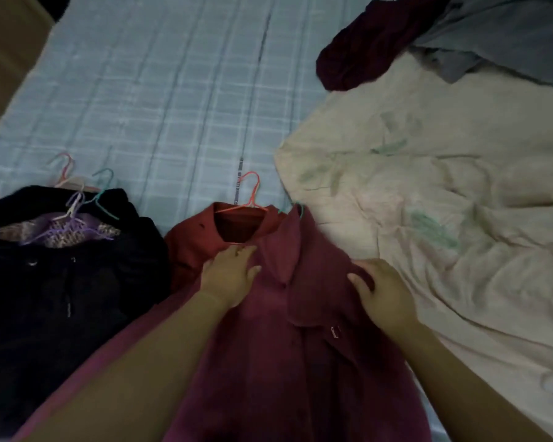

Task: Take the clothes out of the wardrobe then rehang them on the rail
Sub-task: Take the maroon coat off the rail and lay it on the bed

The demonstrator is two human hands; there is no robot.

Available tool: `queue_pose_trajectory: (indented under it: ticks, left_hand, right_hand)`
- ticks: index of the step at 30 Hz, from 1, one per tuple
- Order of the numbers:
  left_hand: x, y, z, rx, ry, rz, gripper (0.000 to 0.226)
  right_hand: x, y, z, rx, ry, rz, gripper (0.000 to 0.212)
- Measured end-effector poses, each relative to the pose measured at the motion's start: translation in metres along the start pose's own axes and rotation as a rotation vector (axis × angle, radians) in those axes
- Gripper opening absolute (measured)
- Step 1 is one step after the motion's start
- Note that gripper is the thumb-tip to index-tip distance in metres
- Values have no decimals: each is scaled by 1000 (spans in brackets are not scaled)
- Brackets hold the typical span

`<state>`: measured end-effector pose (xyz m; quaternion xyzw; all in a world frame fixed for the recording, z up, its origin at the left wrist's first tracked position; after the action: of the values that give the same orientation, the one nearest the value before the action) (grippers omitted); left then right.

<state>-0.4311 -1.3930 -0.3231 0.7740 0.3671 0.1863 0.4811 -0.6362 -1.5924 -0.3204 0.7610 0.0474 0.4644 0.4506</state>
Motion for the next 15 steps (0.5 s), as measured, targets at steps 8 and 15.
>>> queue_pose_trajectory:
  ticks: [8, 15]
  left_hand:
    - [47, -16, -95, 53, 108, -29, 57]
    - [172, 17, -164, -112, 236, -135, 75]
  right_hand:
    - [80, -77, -40, 282, 90, -97, 53]
    - [206, -155, -48, 491, 314, -57, 54]
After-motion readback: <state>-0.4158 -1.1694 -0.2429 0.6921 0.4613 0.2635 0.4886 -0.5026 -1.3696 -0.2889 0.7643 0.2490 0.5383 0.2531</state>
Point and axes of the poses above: each hand's wrist, its own z-axis towards the middle knuckle, its own y-axis out of the back of the hand, x = y × z, the point moved 2 cm from there along z, towards the middle knuckle, and after that the axes turned 10 degrees about z, right-handed, at the moved point
